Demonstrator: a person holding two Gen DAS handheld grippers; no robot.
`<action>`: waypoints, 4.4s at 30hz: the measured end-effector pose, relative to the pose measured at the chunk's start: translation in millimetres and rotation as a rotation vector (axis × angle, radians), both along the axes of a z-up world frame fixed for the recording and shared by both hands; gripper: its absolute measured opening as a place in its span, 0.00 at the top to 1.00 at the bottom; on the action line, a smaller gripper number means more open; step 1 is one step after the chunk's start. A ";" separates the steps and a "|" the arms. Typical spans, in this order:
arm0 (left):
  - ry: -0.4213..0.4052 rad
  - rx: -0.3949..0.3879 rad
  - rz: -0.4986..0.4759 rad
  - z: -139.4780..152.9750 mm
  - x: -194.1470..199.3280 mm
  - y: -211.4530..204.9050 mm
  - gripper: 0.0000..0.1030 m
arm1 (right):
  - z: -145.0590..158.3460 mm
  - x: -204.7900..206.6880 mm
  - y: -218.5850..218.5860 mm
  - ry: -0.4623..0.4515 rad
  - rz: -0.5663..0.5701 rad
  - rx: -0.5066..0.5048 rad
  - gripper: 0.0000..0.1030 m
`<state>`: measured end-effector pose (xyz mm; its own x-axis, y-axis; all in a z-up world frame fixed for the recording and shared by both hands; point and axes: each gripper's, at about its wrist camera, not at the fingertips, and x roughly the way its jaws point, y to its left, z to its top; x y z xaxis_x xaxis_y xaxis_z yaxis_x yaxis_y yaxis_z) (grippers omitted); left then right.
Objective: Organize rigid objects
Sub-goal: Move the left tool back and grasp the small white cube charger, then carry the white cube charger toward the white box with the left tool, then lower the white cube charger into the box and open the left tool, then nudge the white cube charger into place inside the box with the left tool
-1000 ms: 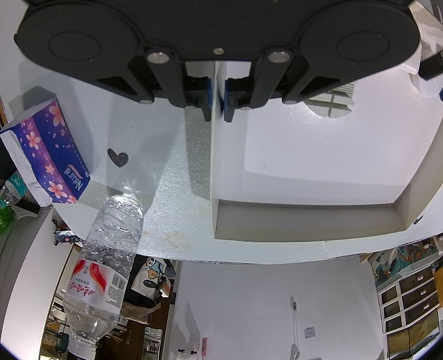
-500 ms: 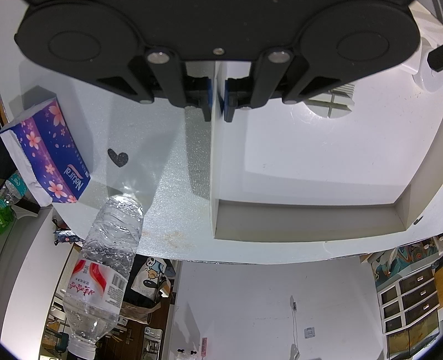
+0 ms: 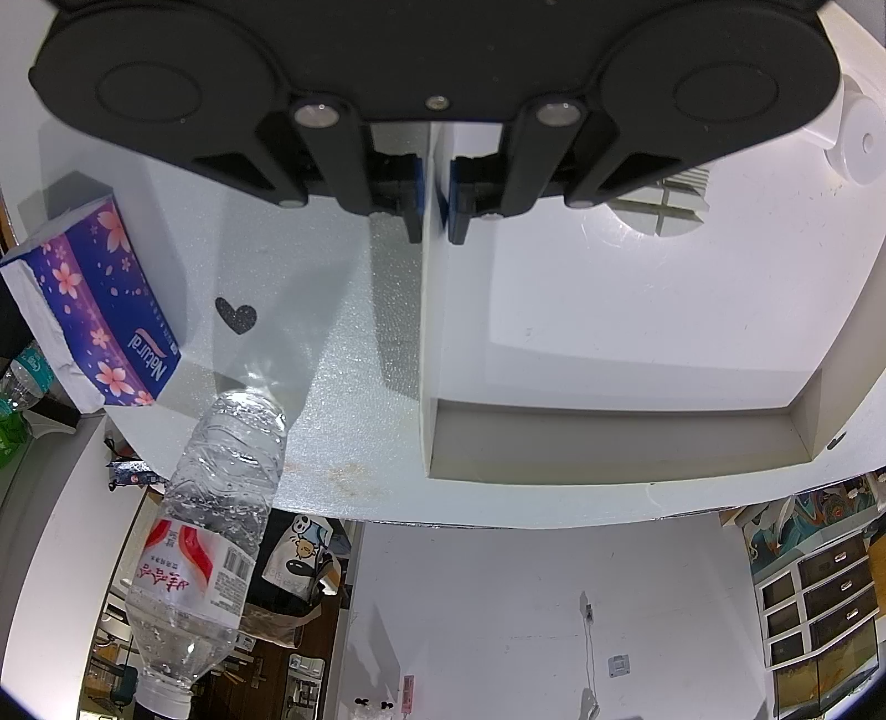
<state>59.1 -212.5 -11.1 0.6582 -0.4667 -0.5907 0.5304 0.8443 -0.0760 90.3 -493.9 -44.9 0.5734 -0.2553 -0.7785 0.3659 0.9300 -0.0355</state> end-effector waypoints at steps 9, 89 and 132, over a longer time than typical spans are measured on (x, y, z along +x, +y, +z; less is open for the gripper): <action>-0.053 -0.026 0.116 10.4 -5.2 48.4 0.00 | 0.0 -0.1 -0.1 0.001 0.000 -0.003 0.92; 0.364 -0.390 0.052 -50.2 85.6 -81.6 0.70 | -0.8 0.6 1.4 0.008 0.005 -0.012 0.91; 0.124 -0.229 0.086 -37.1 69.2 -32.0 0.67 | -0.4 1.1 3.4 0.012 0.008 -0.023 0.91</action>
